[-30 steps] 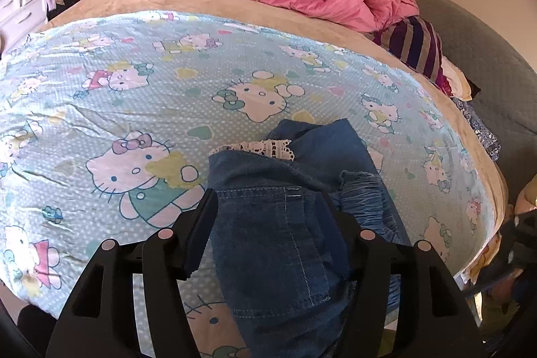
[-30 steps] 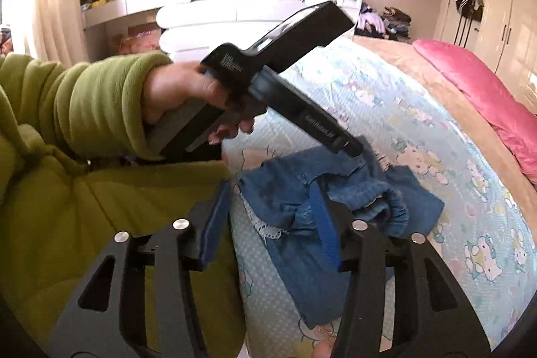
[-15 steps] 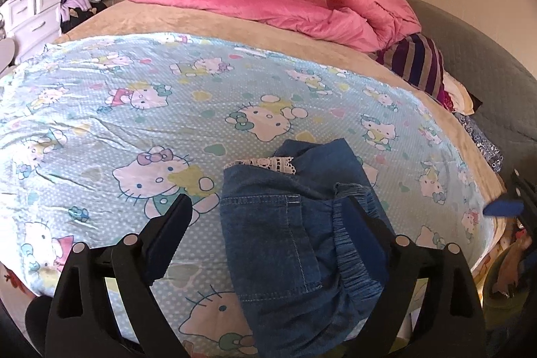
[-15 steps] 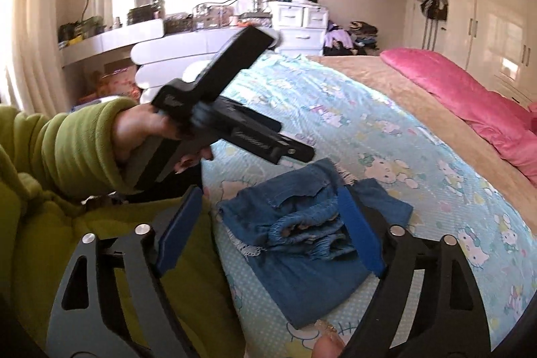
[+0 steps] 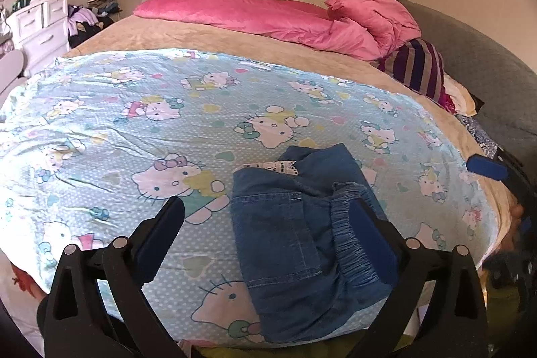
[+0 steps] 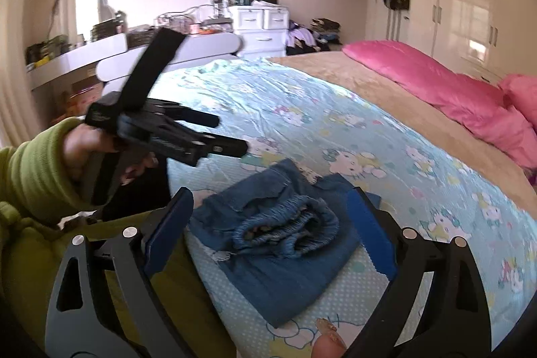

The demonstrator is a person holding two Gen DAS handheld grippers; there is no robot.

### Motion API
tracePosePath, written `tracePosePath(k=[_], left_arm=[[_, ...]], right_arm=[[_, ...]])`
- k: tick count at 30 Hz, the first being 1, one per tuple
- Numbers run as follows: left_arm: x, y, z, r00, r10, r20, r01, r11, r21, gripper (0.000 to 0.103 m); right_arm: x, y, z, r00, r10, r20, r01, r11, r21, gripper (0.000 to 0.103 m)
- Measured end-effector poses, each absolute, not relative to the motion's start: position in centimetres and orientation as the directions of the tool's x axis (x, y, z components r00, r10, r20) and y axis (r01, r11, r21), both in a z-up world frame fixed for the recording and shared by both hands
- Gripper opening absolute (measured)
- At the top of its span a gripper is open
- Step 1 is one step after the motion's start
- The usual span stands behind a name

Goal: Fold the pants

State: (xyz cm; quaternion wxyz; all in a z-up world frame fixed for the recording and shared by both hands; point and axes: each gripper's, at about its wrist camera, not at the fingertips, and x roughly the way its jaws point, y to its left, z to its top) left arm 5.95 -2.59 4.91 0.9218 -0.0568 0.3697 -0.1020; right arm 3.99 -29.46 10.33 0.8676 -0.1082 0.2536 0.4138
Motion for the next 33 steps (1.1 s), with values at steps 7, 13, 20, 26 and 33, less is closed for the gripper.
tracePosePath(k=[7, 13, 20, 26, 33], left_arm=[[6.1, -2.0, 4.2, 0.7, -0.208, -0.683, 0.122, 0.977, -0.173, 0.098], [6.6, -2.1, 3.2, 0.684, -0.194, -0.703, 0.106, 0.98, -0.167, 0.098], [7.2, -2.2, 1.8, 0.66, -0.188, -0.728, 0.099, 0.981, -0.164, 0.098], [7.9, -2.0, 0.2, 0.634, -0.189, -0.75, 0.08, 0.981, -0.179, 0.098], [8.9, -2.4, -2.2, 0.586, -0.233, -0.776, 0.076, 0.969, -0.234, 0.098]], right_arm=[[6.1, -30.6, 9.1, 0.572, 0.606, -0.553, -0.689, 0.72, 0.078, 0.087], [8.0, -31.5, 7.4, 0.575, 0.557, -0.599, -0.627, 0.771, 0.115, 0.087], [9.8, -31.4, 4.9, 0.535, 0.529, -0.659, -0.583, 0.795, 0.164, 0.087], [11.6, -31.0, 2.5, 0.486, 0.49, -0.724, -0.531, 0.823, 0.201, 0.087], [13.8, -30.9, -0.4, 0.408, 0.497, -0.766, -0.476, 0.831, 0.286, 0.079]])
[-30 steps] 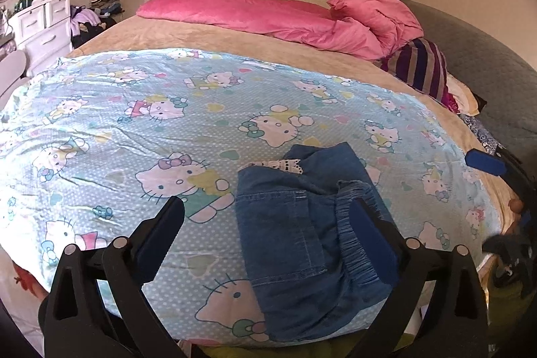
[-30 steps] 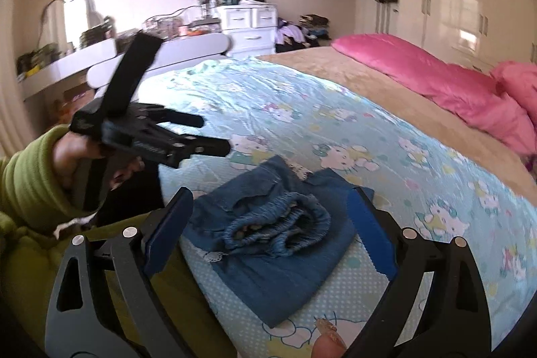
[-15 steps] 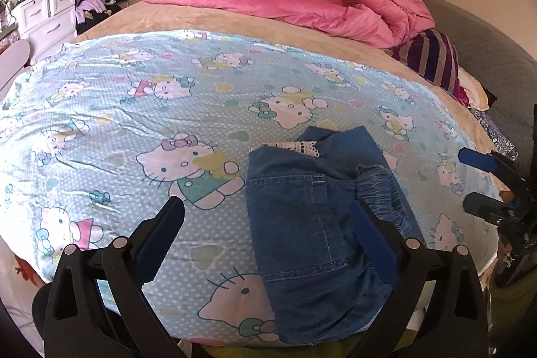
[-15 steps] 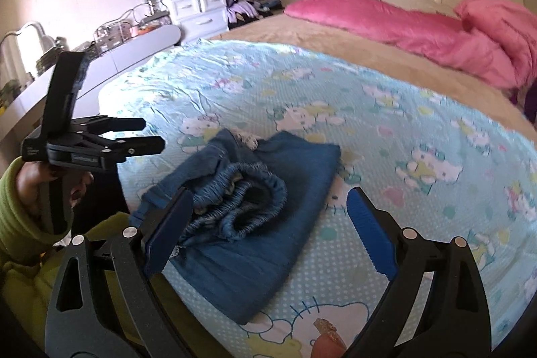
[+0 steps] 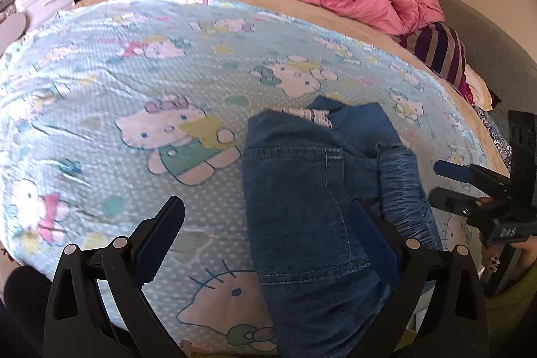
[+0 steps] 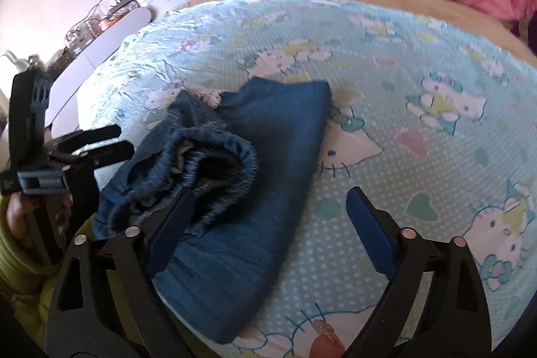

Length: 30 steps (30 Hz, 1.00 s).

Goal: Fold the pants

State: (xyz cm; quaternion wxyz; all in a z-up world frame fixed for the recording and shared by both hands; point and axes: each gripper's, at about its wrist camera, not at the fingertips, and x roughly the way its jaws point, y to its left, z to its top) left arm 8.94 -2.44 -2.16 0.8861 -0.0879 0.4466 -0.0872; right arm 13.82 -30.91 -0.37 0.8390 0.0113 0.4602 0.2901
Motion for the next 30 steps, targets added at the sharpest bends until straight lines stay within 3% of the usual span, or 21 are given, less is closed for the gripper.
tracePosePath(k=[4, 12, 15, 20, 23, 30], left_arm=[[9.6, -3.3, -3.5, 0.548, -0.261, -0.795, 0.096, 0.963, -0.25, 0.097], [11.2, -4.7, -5.0, 0.516, -0.28, -0.81, 0.113, 0.959, -0.259, 0.095], [11.5, -5.0, -4.9, 0.514, -0.319, -0.796, 0.128, 0.947, -0.296, 0.074], [11.5, -5.4, -4.6, 0.524, -0.311, -0.793, 0.135, 0.949, -0.284, 0.059], [11.2, -5.6, -4.0, 0.539, -0.312, -0.783, 0.152, 0.95, -0.274, 0.044], [11.6, -5.3, -2.1, 0.57, -0.323, -0.755, 0.166, 0.946, -0.28, 0.035]], right_arm=[[14.7, -30.4, -1.9, 0.343, 0.53, -0.776, -0.471, 0.811, 0.346, 0.068], [15.9, -29.2, -2.7, 0.318, 0.567, -0.76, -0.497, 0.782, 0.375, 0.068], [16.2, -29.0, -2.8, 0.313, 0.584, -0.749, -0.512, 0.768, 0.385, 0.067], [15.9, -28.3, -2.4, 0.289, 0.64, -0.712, -0.567, 0.713, 0.412, 0.03], [15.0, -27.7, -1.4, 0.339, 0.62, -0.708, -0.601, 0.722, 0.344, 0.02], [15.3, -26.9, 0.7, 0.381, 0.626, -0.68, -0.642, 0.709, 0.292, 0.019]])
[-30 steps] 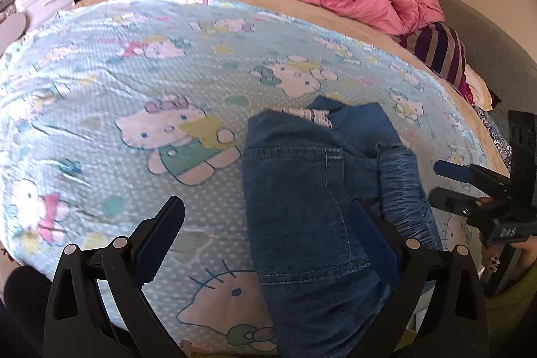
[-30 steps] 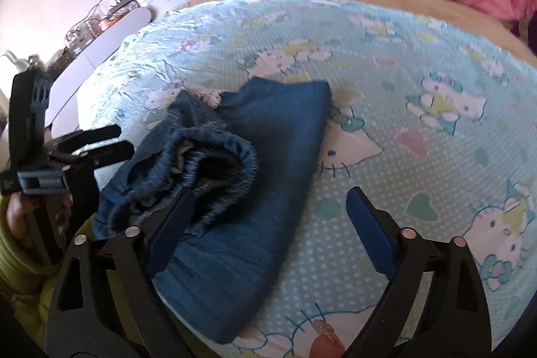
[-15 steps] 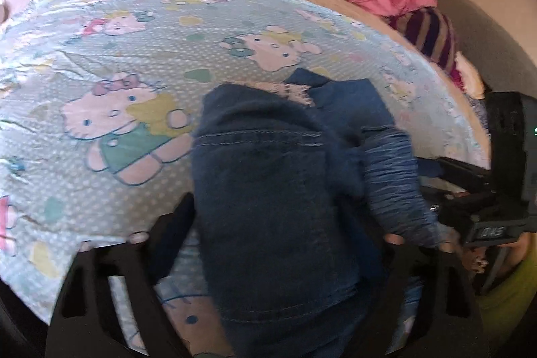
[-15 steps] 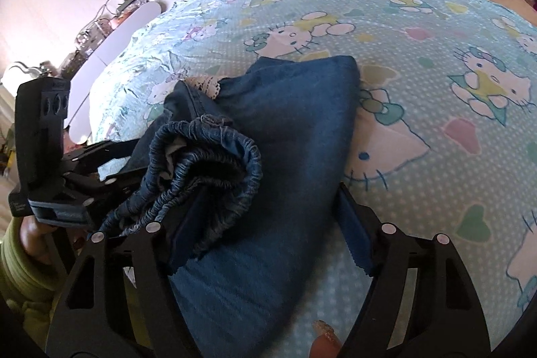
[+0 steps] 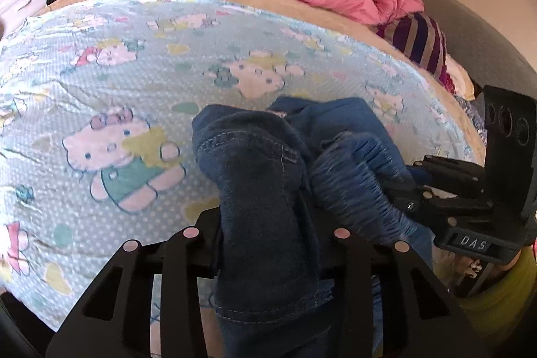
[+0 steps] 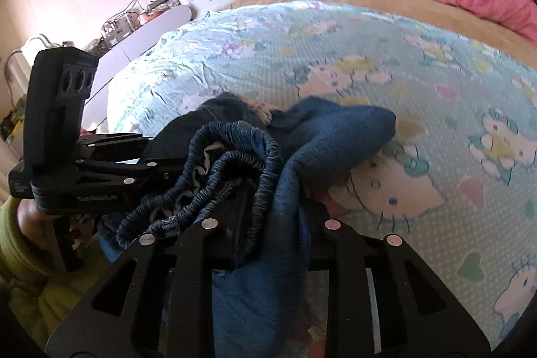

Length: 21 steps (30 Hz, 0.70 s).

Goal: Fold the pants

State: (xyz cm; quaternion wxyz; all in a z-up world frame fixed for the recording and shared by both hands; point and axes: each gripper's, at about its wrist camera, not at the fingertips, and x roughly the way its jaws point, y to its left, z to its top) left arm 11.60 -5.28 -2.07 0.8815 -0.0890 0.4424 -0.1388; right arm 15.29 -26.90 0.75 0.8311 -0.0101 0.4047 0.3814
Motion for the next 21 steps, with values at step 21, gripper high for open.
tracePosePath(k=[21], left_arm=[[19.2, -1.2, 0.4, 0.656, -0.256, -0.71, 0.089, 0.96, -0.264, 0.034]], right_arm=[[24.0, -22.1, 2.6, 0.45, 0.615, -0.647, -0.656, 0.719, 0.228, 0.019]])
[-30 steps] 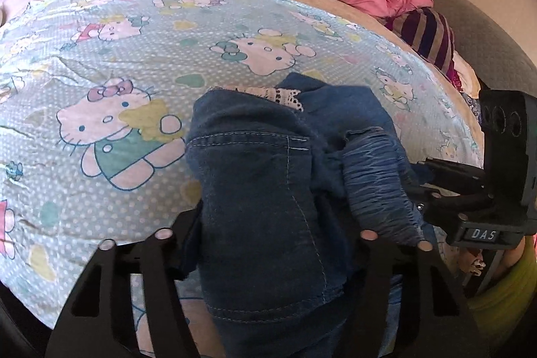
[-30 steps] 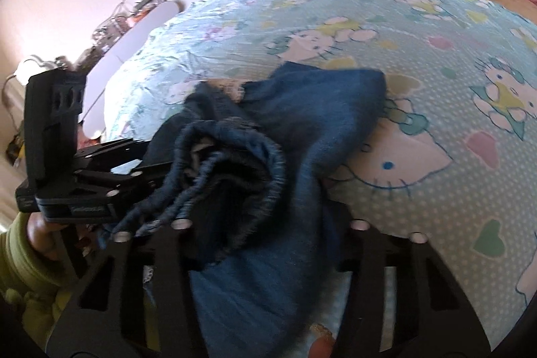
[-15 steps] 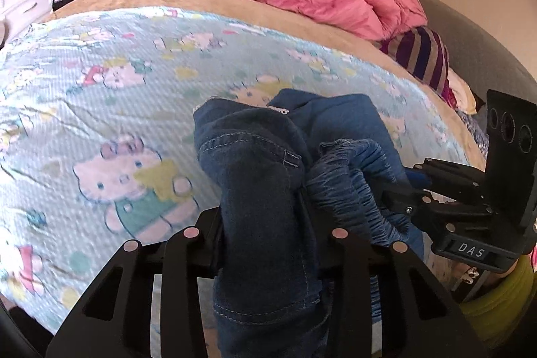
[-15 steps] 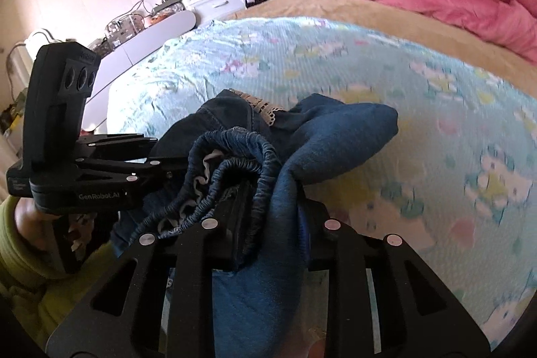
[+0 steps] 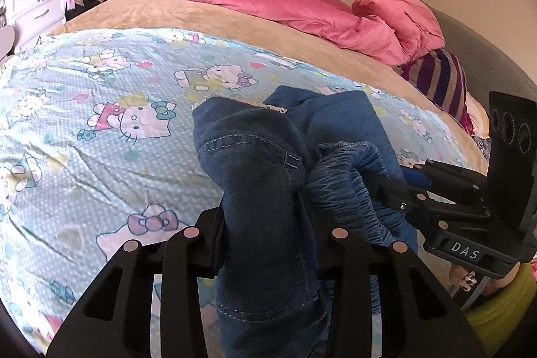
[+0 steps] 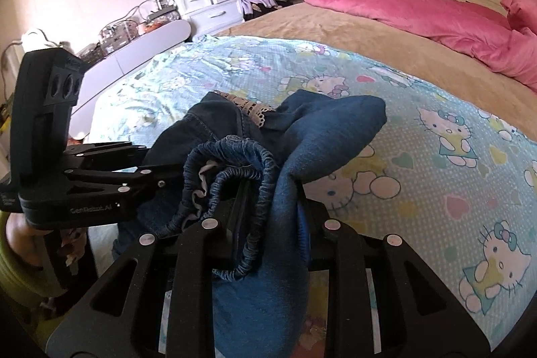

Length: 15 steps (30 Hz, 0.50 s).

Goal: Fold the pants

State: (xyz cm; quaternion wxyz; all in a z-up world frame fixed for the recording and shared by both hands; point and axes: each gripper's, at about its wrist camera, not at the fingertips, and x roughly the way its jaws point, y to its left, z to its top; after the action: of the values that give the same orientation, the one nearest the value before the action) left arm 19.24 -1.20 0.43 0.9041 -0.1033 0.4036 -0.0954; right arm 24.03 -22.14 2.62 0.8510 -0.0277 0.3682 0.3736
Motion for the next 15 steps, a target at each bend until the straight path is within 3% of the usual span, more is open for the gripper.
tracePosePath(k=[4, 9, 15], left_arm=[[20.1, -0.8, -1.4, 0.63, -0.248, -0.736, 0.067, 0.961, -0.267, 0.035], [20.6, -0.4, -3.7, 0.592, -0.233, -0.772, 0.033, 0.963, -0.266, 0.046], [19.8, -0.4, -3.1, 0.603, -0.241, -0.76, 0.038, 0.961, -0.274, 0.058]], right_arm=[[25.0, -21.9, 0.9, 0.44, 0.576, -0.689, -0.612, 0.754, 0.24, 0.022], [26.1, -22.8, -1.7, 0.414, 0.505, -0.757, -0.528, 0.811, 0.252, 0.032], [25.0, -23.8, -0.5, 0.447, 0.522, -0.727, -0.519, 0.813, 0.265, 0.047]])
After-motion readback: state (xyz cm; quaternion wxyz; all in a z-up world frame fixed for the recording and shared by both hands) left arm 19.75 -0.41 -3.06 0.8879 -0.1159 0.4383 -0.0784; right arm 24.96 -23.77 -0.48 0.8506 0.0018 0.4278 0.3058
